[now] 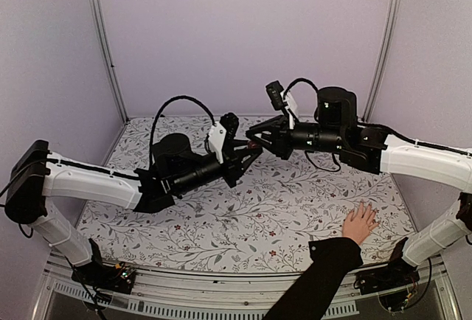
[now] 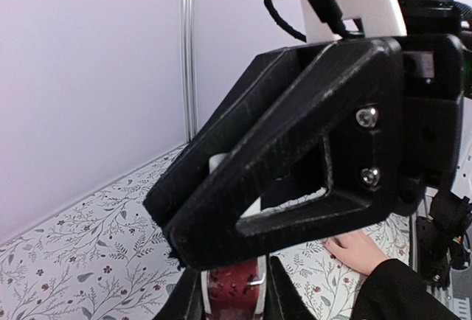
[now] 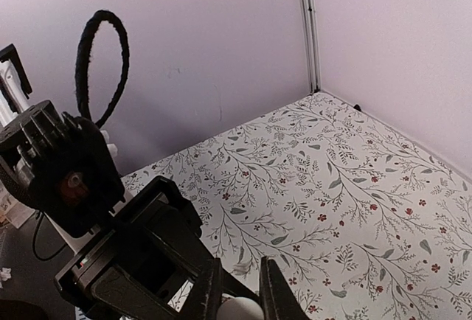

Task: Paint the nails
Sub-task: Unscrew the nail polish bottle.

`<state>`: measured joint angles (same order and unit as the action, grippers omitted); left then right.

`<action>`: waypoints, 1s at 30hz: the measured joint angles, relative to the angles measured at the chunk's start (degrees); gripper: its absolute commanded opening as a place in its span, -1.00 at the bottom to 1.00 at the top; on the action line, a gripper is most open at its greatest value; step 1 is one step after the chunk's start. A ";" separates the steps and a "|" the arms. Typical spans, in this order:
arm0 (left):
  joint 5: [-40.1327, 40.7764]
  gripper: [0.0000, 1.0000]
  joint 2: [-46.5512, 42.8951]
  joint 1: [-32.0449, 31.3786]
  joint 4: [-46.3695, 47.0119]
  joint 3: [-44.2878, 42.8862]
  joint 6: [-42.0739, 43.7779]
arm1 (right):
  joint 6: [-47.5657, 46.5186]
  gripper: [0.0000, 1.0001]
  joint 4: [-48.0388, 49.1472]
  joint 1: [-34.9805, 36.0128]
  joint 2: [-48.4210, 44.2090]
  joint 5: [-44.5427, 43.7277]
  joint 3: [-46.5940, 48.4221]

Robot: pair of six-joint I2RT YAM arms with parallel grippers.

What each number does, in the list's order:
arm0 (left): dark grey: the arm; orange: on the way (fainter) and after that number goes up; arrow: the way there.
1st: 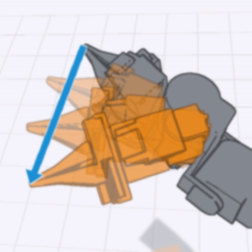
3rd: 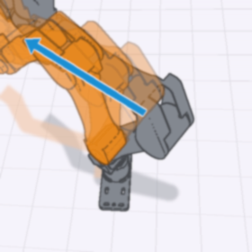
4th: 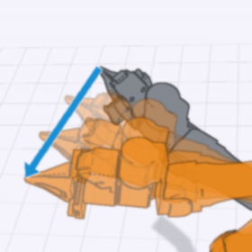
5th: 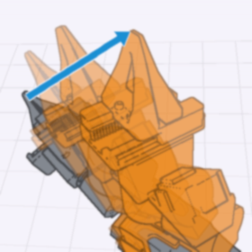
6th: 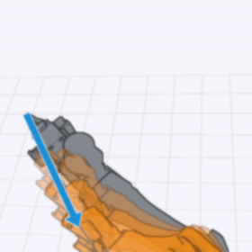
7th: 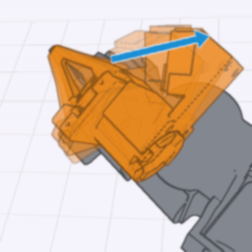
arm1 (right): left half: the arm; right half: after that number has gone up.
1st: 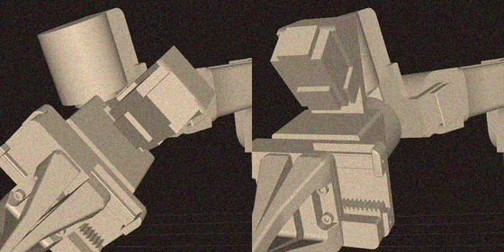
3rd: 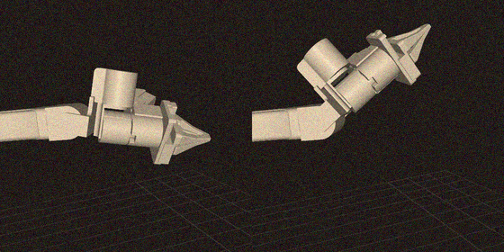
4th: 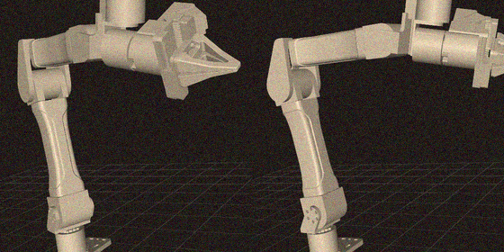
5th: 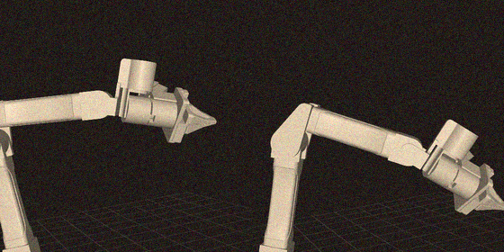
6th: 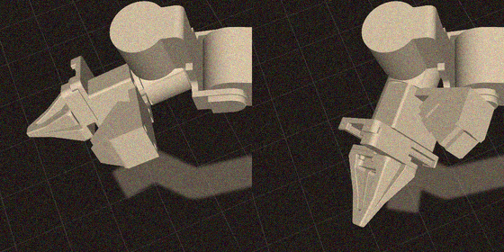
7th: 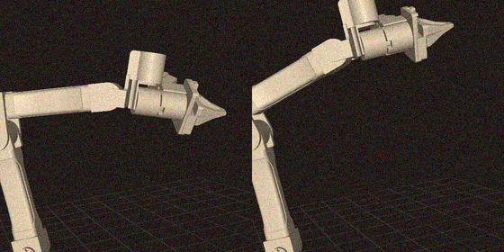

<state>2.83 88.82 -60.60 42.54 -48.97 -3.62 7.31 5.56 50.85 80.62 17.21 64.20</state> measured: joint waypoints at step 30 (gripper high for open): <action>-47.23 -1.00 -2.56 2.21 10.73 4.57 -9.35 | -20.63 -0.99 -10.51 1.88 -2.34 39.23 2.91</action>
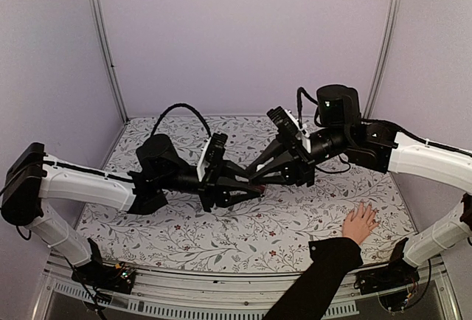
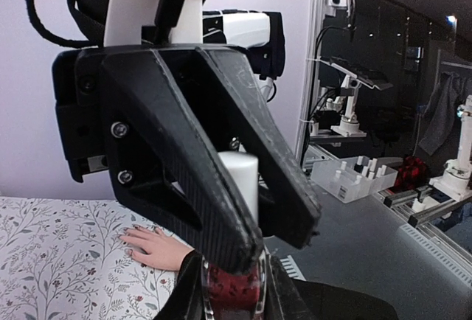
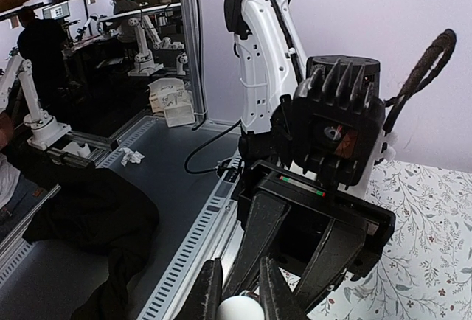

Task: Paint the nails
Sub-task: Unscrew the nail polish bottle.

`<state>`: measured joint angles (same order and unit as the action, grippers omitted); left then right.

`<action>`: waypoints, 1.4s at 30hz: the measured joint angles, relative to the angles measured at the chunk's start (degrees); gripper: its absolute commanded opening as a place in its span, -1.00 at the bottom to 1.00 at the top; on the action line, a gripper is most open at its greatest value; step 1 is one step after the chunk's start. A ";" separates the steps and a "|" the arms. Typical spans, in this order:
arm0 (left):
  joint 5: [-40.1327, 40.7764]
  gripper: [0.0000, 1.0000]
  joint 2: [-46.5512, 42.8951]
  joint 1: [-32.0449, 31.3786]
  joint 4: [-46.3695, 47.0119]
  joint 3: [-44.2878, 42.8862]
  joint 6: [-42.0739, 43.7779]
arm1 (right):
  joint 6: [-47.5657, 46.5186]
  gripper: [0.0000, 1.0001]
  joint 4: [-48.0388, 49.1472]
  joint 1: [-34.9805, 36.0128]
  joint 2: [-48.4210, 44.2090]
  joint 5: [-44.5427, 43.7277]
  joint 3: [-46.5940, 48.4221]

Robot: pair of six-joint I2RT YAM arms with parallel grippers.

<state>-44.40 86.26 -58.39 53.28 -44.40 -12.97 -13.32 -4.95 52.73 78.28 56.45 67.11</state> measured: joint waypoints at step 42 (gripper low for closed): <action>48.19 -1.00 4.74 -2.99 -8.57 -4.55 5.90 | 24.13 -0.82 4.98 -1.79 0.44 -42.91 -2.21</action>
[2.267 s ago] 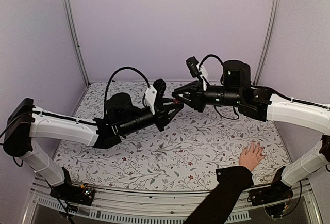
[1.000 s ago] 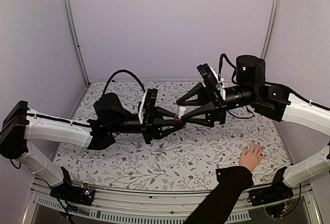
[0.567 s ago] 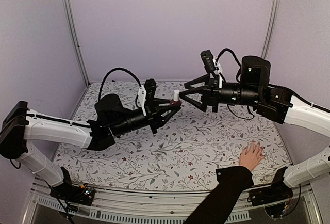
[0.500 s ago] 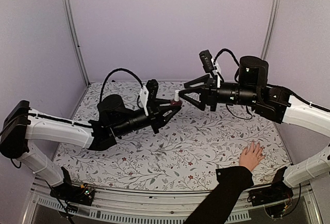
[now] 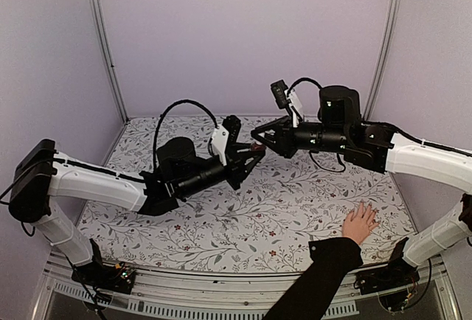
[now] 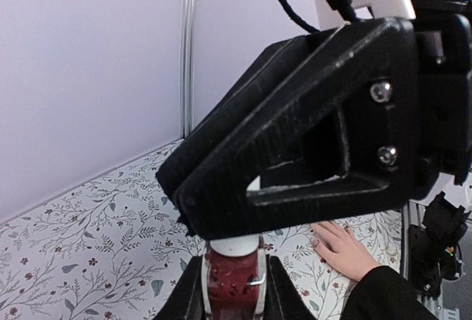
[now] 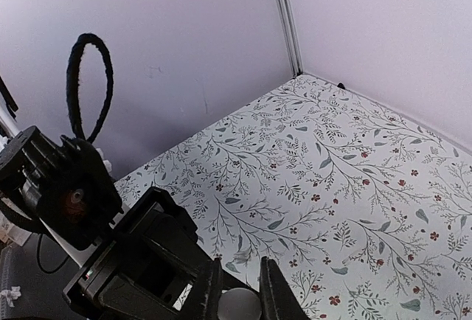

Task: Paint the nails
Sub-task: Unscrew the nail polish bottle.

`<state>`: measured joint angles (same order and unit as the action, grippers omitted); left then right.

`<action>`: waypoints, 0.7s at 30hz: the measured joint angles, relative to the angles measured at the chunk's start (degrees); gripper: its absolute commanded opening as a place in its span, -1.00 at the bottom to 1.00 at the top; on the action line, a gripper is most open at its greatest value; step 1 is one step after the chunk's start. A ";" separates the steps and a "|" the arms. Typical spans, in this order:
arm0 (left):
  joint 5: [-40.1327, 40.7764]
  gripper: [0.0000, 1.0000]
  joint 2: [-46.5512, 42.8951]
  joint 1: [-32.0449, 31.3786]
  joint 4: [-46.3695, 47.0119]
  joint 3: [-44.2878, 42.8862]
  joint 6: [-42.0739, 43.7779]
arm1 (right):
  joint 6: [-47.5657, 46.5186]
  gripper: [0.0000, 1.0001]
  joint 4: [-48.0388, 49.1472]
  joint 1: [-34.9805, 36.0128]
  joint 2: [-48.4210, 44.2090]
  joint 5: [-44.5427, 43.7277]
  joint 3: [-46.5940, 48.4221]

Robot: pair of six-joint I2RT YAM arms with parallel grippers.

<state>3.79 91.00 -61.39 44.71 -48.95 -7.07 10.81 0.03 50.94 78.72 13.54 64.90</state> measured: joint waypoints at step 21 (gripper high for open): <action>-19.71 -1.00 -2.43 3.89 5.07 2.99 -0.57 | -10.16 -1.00 0.26 -0.63 -1.27 13.79 0.33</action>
<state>-15.92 88.58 -57.49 49.78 -45.95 -7.64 0.64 0.30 50.30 77.45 27.33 65.23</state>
